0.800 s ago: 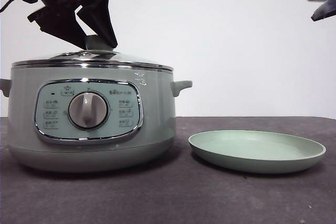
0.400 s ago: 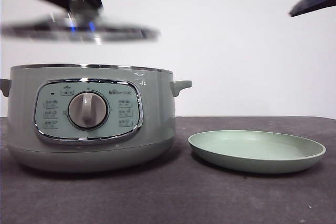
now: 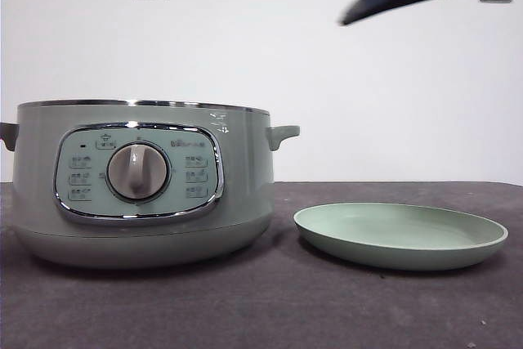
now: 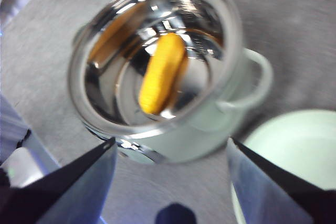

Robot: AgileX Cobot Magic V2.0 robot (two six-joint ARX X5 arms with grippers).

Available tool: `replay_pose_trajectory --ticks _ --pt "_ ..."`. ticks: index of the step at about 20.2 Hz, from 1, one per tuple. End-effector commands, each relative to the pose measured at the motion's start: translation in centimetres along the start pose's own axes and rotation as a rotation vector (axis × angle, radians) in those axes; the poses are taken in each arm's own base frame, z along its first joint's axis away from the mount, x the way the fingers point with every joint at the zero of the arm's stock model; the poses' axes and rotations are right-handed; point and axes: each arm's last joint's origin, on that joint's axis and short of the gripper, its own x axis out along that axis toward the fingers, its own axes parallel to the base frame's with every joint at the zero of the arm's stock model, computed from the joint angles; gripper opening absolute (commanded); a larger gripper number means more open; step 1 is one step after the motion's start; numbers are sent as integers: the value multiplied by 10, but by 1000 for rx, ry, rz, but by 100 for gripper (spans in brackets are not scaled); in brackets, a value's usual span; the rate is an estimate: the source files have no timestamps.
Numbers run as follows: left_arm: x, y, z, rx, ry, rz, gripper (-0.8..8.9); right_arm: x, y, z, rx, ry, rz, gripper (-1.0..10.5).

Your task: Take the corn out from the steamer,put the corn on the plate,close the lid

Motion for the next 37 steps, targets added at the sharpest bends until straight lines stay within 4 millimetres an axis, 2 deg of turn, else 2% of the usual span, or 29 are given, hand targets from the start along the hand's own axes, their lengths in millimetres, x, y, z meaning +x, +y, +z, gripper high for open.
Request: replay_pose_trajectory --ticks 1,3,8,13,17,22,27,28,32,33,34,36,37 --pt "-26 7 6 -6 -84 82 -8 21 11 16 -34 45 30 346" --pt "-40 11 4 -9 -94 132 -8 35 18 27 -59 79 45 346" --pt "-79 21 -9 -16 -95 252 -8 91 50 63 -201 203 -42 347" --pt "-92 25 -19 -4 -52 296 -8 143 75 76 -302 249 -115 347" --pt "-91 25 -22 5 -27 292 -8 182 81 71 -346 270 -148 346" --pt "-91 25 -22 7 -21 291 -8 226 68 51 -339 346 -160 346" --pt "-91 25 -22 7 -19 291 -8 257 52 30 -324 434 -177 343" --pt "-91 25 -23 8 -16 291 -8 261 51 27 -322 445 -179 334" --pt "-91 25 -25 15 4 291 -8 264 47 25 -318 456 -184 -18" --pt "-91 25 -24 14 2 290 -8 261 48 27 -319 448 -183 -14" --pt "-91 25 -24 13 -2 289 -8 252 50 34 -319 430 -183 -12" --pt "-87 24 -22 12 -3 284 -8 215 57 53 -317 392 -185 -12" --pt "-82 23 -20 15 3 283 -8 189 58 63 -314 391 -193 -13"
